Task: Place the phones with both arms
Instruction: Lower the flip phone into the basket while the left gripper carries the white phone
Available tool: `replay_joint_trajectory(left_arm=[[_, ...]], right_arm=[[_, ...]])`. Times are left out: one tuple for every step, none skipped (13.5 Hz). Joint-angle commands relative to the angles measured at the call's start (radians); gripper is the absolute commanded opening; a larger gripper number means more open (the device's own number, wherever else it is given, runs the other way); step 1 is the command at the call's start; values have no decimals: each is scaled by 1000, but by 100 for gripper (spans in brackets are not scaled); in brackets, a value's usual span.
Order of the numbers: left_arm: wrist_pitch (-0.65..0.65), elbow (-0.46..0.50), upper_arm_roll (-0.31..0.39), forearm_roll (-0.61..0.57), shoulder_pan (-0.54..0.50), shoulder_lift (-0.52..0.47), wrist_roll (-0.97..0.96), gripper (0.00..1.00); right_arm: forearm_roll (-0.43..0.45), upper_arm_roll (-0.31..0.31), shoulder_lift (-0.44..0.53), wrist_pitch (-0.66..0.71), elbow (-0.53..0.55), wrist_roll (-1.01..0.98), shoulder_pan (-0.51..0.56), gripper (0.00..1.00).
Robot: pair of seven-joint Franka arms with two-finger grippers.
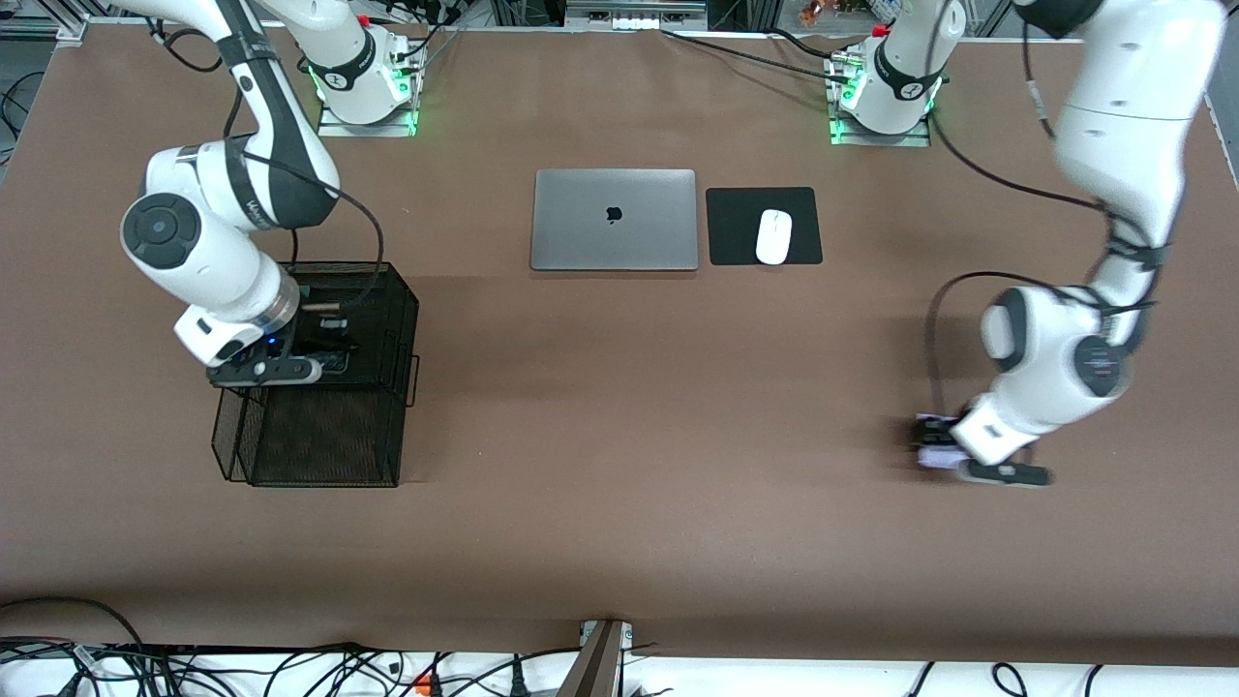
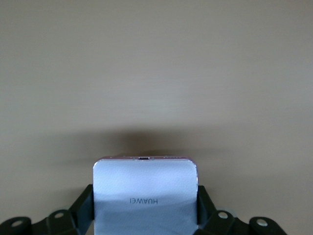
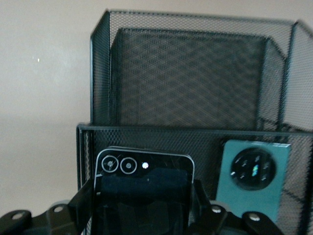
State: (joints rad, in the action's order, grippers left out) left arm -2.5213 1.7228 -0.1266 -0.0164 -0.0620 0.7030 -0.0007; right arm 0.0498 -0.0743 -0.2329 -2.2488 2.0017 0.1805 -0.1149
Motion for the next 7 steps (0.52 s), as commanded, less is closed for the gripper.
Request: replay_joint_trajectory(left_arm=[[33,-6,31,15,178,-11,-236,0],[60,-23,32,15,236,-10,-319,0],[105,-67,33,15,298,-1,-405,0],[157,-122,38,15,357,21,-488,0],[198,-184,41,15,420,48,-571,0],[225,-246,47,15,476,84,-644,0],[234,-303,61,10,535,123,-707,0]], right_arm=[[-31,-1,58,-63,92,2,6,12],[-31,-1,58,-71,100,2,7,12],[-31,2,58,-80,106,2,6,12],[-30,5,58,-89,115,2,6,12],[-31,5,58,-94,120,2,7,12],[-31,7,58,-95,123,2,6,12],[-31,5,58,-101,129,4,6,12]])
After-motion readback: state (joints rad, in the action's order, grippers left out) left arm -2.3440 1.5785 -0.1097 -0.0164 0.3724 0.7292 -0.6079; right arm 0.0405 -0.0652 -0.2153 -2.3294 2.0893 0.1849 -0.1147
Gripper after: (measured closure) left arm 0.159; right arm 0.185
